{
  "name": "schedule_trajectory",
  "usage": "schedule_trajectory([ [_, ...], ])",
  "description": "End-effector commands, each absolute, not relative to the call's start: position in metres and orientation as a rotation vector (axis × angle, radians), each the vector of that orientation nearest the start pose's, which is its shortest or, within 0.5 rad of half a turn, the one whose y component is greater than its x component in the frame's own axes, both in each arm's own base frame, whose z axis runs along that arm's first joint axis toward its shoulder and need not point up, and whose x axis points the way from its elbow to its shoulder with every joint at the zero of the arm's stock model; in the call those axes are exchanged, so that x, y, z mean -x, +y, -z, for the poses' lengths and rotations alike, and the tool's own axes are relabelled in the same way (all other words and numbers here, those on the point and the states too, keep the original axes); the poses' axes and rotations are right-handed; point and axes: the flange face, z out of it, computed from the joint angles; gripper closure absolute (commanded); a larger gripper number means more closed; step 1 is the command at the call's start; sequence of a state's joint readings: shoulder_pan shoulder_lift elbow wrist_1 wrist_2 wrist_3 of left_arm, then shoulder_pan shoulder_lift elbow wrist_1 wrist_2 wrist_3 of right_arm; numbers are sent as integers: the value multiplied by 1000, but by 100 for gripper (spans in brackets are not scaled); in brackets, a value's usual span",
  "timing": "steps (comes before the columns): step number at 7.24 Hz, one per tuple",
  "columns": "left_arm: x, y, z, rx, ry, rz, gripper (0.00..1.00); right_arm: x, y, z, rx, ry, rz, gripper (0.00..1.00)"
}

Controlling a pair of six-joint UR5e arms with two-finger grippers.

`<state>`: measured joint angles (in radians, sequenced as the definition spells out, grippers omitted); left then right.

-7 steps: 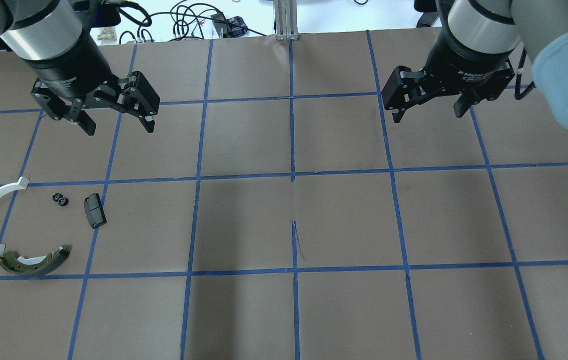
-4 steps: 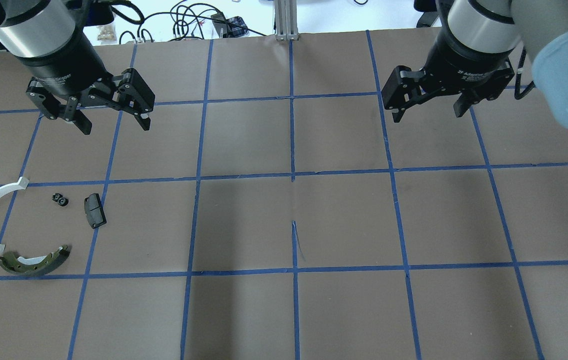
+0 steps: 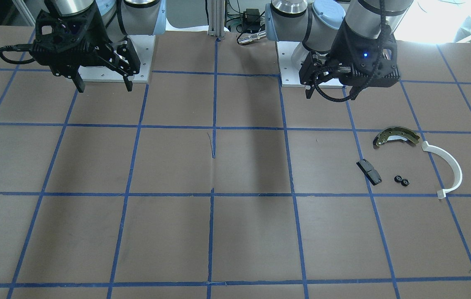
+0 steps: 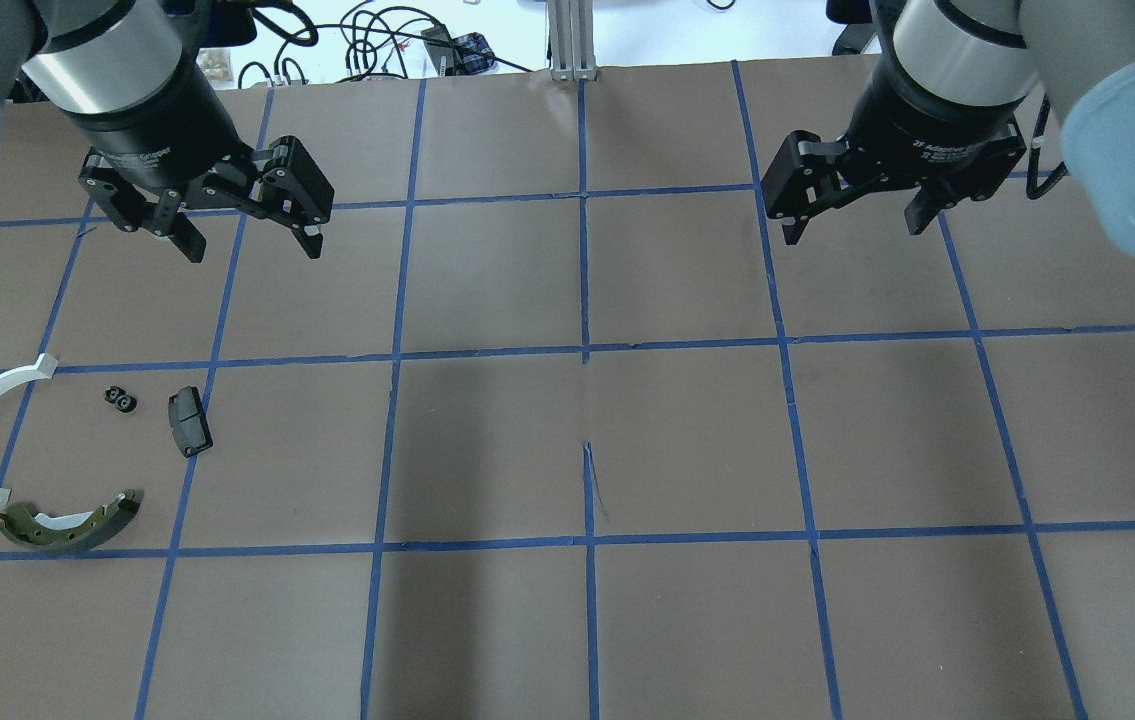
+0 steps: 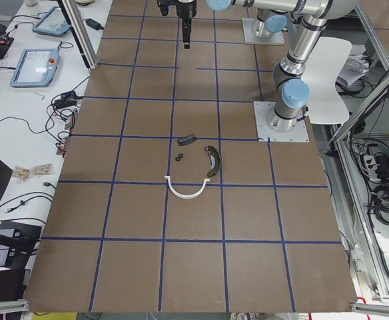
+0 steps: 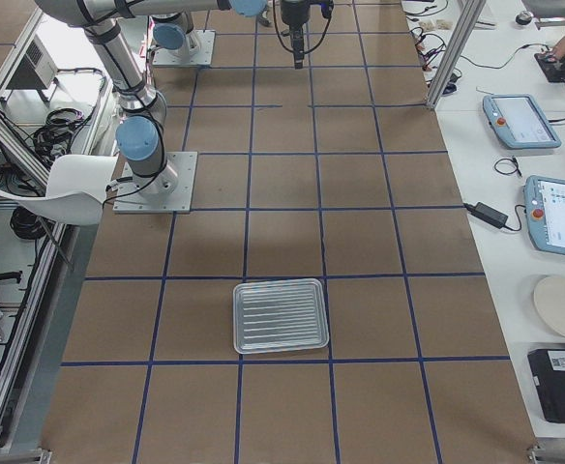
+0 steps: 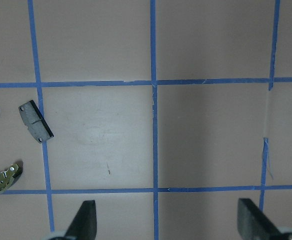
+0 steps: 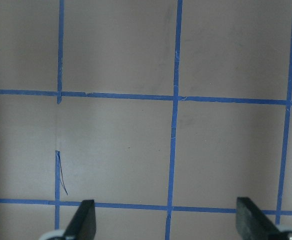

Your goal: Place bearing gear from tray to pile

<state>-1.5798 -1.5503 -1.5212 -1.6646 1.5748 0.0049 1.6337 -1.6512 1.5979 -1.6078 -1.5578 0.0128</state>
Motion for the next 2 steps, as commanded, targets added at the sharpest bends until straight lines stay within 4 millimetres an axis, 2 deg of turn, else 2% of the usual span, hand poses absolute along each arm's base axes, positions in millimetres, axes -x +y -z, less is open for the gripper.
schedule_trajectory([
  [1, 138, -477, -511, -27, 3137, -41, 0, -164, -457, -516, 78, 3120, 140, 0],
  [2, 138, -477, -511, -27, 3138, -41, 0, -164, -457, -516, 78, 3120, 140, 0],
])
